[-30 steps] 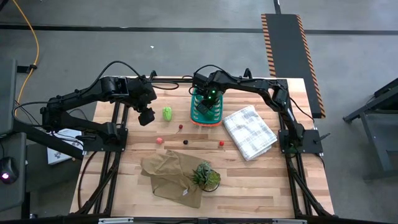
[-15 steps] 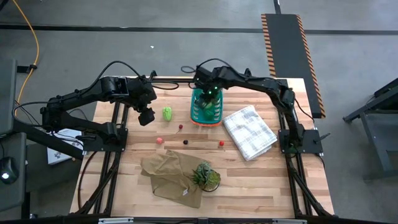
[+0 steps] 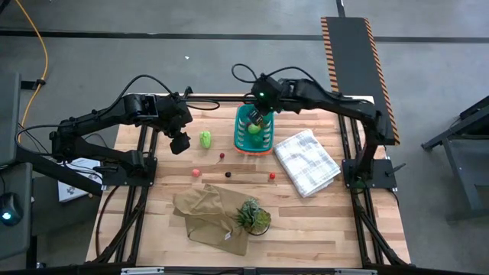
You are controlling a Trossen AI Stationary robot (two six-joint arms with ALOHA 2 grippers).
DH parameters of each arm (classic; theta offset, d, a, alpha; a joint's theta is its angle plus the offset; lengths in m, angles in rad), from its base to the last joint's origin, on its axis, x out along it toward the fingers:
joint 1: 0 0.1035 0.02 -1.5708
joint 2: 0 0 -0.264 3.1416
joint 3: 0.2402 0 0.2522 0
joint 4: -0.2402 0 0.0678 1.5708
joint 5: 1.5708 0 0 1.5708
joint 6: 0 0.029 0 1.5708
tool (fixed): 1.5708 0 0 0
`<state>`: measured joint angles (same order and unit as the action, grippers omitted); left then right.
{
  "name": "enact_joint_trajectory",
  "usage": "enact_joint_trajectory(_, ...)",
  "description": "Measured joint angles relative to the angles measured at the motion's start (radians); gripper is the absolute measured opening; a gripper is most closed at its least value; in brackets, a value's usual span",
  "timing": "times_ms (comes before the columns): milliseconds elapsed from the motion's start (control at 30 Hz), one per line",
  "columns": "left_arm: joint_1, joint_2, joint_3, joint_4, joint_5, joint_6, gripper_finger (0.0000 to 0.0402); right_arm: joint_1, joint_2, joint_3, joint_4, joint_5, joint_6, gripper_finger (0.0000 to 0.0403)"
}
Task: Pick and placing Produce into tupperware
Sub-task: Put the red cherry into the green basket
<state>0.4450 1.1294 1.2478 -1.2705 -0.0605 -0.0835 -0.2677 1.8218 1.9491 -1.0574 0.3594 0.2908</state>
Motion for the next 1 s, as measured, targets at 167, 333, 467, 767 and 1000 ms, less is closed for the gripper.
enact_joint_trajectory(167, 0.000, 0.000, 0.000, 0.000, 0.000, 0.000, 0.0248, 0.113, -0.057, 0.000, -0.030, 0.186, 0.048, 0.0092)
enact_joint_trajectory(333, 0.000, 0.000, 0.000, 0.000, 0.000, 0.000, 0.0248, 0.248, -0.065, 0.000, -0.146, 0.427, 0.140, 0.0092)
enact_joint_trajectory(467, 0.000, 0.000, 0.000, 0.000, 0.000, 0.000, 0.0248, 0.345, -0.068, -0.026, -0.242, 0.559, 0.282, 0.0092)
enact_joint_trajectory(767, 0.000, 0.000, 0.000, 0.002, 0.000, 0.000, 0.0248, 0.553, -0.296, -0.452, -0.051, 0.610, 0.469, 0.0092)
enact_joint_trajectory(1000, 0.000, 0.000, 0.000, 0.009, 0.000, 0.000, 0.0248, 0.628, -0.593, -0.799, 0.225, 0.421, 0.469, 0.0092)
